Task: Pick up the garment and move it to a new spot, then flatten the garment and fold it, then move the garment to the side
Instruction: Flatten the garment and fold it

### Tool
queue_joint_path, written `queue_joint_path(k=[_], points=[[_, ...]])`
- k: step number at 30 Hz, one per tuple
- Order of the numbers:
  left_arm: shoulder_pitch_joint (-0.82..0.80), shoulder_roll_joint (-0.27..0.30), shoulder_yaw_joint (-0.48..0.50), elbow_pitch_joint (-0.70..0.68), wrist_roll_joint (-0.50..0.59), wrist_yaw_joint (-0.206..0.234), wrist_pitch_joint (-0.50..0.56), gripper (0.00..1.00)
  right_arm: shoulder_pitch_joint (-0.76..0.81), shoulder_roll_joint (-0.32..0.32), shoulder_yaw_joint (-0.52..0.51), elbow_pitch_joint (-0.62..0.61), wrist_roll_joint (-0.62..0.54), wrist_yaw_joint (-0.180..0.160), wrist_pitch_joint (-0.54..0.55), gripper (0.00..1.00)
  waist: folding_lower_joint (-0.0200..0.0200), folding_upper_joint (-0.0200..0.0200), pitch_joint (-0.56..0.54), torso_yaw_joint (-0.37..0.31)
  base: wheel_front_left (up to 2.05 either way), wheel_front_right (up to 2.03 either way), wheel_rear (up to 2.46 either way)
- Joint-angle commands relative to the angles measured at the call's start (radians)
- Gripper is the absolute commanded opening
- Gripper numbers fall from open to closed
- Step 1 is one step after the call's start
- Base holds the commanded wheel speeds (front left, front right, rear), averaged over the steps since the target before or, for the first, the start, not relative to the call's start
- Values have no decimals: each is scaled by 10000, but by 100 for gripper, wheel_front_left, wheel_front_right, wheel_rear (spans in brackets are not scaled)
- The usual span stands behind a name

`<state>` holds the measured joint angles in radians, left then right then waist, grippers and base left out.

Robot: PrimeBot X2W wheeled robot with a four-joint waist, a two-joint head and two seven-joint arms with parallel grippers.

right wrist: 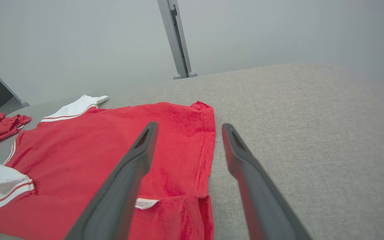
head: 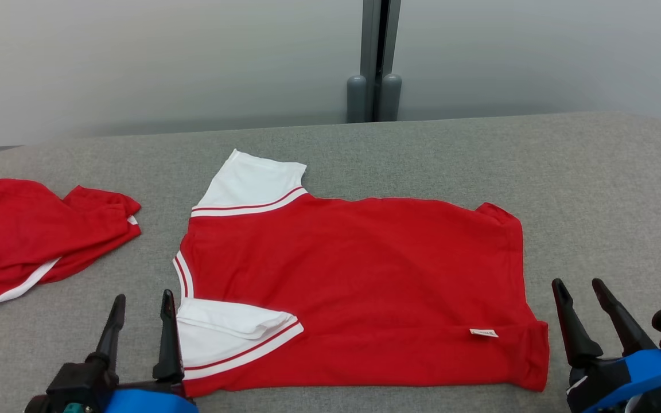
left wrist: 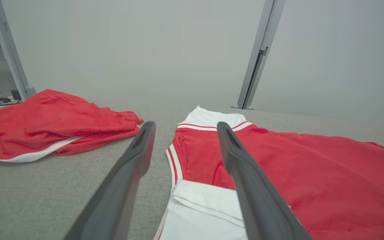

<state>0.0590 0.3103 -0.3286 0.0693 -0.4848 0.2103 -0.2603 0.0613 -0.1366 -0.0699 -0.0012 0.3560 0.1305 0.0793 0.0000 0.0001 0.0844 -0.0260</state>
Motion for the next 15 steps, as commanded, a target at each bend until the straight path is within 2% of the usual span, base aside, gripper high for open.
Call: queue_joint_path(k=[1, 11, 15], points=[[-351, 30, 252, -143, 174, -72, -53, 100, -315, 21, 48, 13, -84, 5, -253, 100, 0, -1, -52, -53, 0, 0, 0], [-924, -127, 1002, -98, 660, -376, -56, 100, -1141, 431, 166, 192, -293, 5, -1005, 100, 0, -1, -293, -109, 0, 0, 0], [-1083, -7, 1047, 222, 827, -471, -57, 100, -1208, 556, 219, 288, -565, 5, -1190, 100, 0, -1, -429, -61, 0, 0, 0]])
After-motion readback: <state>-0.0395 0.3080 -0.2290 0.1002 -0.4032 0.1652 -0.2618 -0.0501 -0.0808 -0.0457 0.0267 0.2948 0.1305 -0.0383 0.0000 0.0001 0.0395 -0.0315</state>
